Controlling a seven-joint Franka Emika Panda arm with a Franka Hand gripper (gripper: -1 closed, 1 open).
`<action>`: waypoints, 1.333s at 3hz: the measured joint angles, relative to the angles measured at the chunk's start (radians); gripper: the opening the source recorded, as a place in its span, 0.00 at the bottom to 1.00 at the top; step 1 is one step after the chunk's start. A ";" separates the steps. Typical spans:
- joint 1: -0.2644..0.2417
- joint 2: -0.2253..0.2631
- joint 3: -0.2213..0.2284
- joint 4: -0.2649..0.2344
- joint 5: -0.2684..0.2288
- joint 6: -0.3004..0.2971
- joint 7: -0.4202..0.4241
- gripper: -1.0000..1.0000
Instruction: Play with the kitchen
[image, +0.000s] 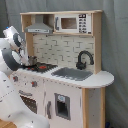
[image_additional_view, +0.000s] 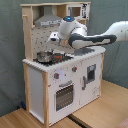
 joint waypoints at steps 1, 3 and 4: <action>-0.065 -0.001 0.063 0.048 0.012 -0.049 -0.028 1.00; -0.197 -0.004 0.202 0.121 0.013 -0.119 -0.059 1.00; -0.265 -0.008 0.269 0.145 0.013 -0.142 -0.072 1.00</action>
